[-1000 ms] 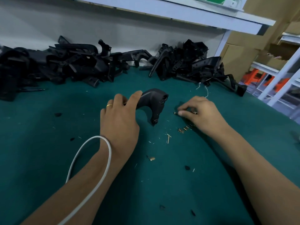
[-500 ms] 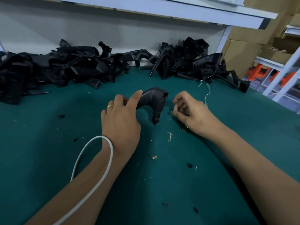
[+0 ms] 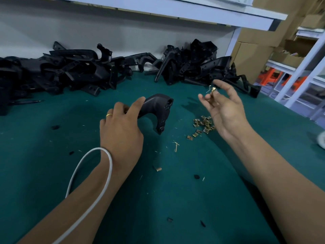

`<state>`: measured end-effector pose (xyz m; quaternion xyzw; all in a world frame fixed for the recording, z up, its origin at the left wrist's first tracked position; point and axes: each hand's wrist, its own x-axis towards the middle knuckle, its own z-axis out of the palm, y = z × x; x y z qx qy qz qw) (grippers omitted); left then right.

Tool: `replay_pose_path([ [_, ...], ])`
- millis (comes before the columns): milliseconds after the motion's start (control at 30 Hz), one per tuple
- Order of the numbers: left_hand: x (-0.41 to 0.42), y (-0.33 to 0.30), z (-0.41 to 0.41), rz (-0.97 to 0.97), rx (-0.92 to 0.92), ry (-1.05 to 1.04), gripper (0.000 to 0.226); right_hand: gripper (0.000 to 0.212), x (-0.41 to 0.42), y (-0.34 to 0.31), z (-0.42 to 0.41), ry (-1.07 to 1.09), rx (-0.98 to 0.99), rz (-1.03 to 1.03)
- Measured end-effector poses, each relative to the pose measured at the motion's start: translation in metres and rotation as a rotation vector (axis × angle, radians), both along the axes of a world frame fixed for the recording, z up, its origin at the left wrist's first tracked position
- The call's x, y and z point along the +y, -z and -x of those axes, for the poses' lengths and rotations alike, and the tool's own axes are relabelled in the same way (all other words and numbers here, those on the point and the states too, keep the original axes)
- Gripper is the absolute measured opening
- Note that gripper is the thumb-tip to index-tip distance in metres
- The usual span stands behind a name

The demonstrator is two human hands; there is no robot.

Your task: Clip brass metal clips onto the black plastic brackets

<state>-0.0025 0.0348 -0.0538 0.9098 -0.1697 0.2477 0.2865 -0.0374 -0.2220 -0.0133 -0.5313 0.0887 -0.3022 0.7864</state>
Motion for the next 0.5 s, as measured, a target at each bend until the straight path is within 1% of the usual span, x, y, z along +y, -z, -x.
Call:
replay_pose_path([
  [100, 0.0, 0.0, 0.0, -0.004, 0.001, 0.007, 0.067, 0.022, -0.006, -0.005, 0.002, 0.013, -0.027, -0.143],
  [167, 0.0, 0.0, 0.0, -0.001, 0.002, 0.009, 0.067, 0.016, -0.007, -0.005, 0.003, -0.007, -0.027, -0.147],
  [233, -0.001, 0.0, 0.0, 0.003, 0.002, 0.007, 0.066, 0.013, -0.002, -0.004, 0.004, -0.062, -0.015, -0.066],
  [333, 0.0, 0.0, 0.0, 0.001, 0.0, 0.009, 0.067, 0.008, 0.013, 0.002, 0.006, -0.17, 0.034, 0.111],
  [400, 0.0, 0.0, 0.0, -0.001, -0.004, 0.006, 0.067, 0.01, 0.023, 0.007, 0.007, -0.22, 0.066, 0.232],
  [500, -0.001, -0.001, 0.0, -0.004, -0.002, 0.001, 0.067, 0.012, 0.035, 0.013, 0.006, -0.223, 0.117, 0.363],
])
